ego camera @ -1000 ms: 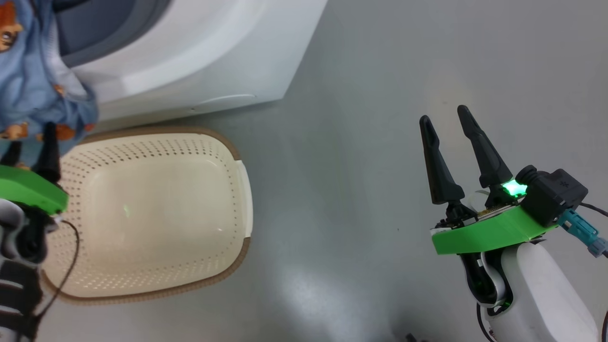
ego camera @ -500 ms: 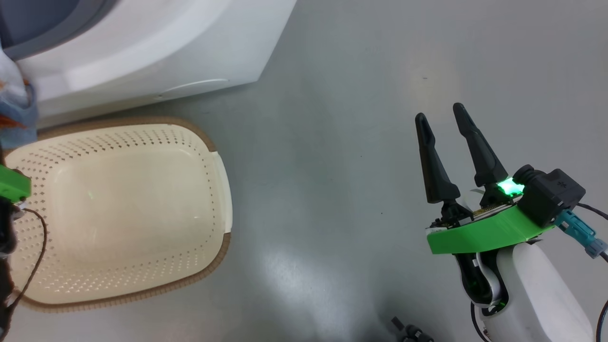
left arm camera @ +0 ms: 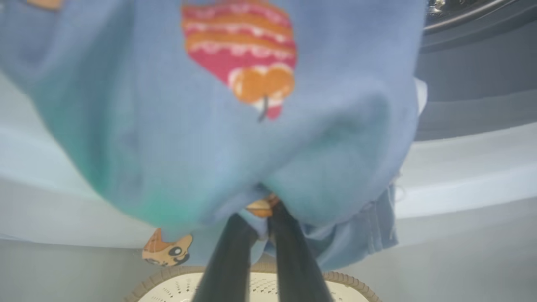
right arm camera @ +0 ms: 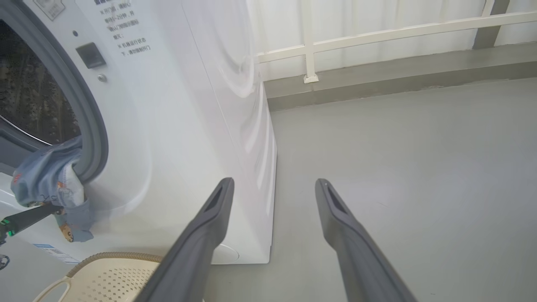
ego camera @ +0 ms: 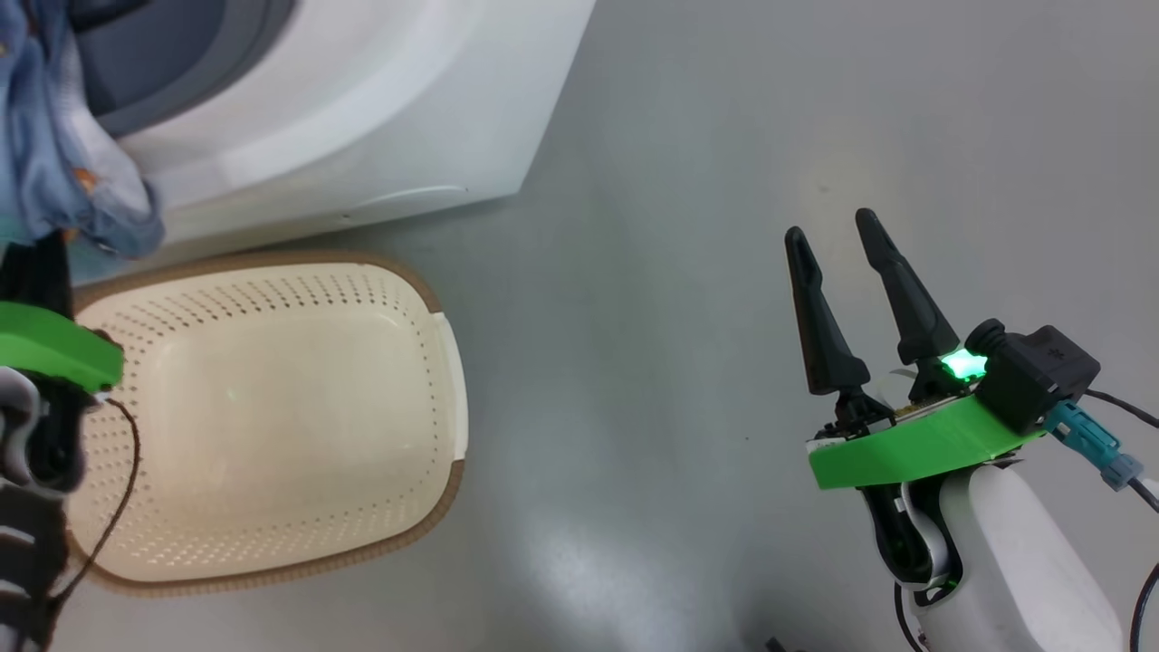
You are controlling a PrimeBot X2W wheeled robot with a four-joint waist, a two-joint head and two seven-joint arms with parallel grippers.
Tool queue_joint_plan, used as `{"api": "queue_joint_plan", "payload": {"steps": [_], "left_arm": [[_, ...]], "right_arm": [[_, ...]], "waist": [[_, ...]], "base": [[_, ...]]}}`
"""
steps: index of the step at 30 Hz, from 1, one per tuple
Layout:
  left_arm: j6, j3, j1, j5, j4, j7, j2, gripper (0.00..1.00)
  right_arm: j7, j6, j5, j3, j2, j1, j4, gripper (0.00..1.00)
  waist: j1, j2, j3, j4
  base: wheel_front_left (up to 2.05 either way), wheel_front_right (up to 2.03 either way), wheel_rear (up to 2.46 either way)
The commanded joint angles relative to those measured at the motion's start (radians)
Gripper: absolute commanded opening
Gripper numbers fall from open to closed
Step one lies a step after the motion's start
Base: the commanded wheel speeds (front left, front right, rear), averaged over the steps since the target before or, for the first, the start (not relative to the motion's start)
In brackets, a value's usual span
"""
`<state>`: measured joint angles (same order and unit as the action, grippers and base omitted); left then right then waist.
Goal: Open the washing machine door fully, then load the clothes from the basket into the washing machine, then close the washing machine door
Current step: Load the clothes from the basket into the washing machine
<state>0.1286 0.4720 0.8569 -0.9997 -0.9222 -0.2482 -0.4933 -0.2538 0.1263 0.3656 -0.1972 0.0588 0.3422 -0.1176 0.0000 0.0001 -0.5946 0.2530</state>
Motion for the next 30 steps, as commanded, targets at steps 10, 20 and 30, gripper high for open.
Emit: {"api": "queue_joint_plan", "payload": {"steps": [10,20,30], "left_arm": [[0.002,-0.138,-0.107,0.089,0.278,-0.013,-0.065,0.00],[0.002,-0.147,0.002,0.172,0.354,0.008,-0.071,0.00],[0.002,-0.088,0.341,0.269,0.149,0.110,-0.134,0.00]], "right_arm": [[-0.008,0.004,0.014,-0.032,0.011,-0.025,0.000,1.00],[-0.008,0.004,0.021,-0.040,0.010,-0.034,0.016,1.00],[-0.008,0.004,0.014,-0.036,-0.005,-0.031,0.055,1.00]], "waist": [[0.0000,-0.0001,0.073,-0.015],[0.0000,-0.0001,0.033,0.014],[0.0000,-0.0001,-0.103,0.096]], "base": [[0.00,0.00,0.00],[0.00,0.00,0.00],[0.00,0.00,0.00]]}}
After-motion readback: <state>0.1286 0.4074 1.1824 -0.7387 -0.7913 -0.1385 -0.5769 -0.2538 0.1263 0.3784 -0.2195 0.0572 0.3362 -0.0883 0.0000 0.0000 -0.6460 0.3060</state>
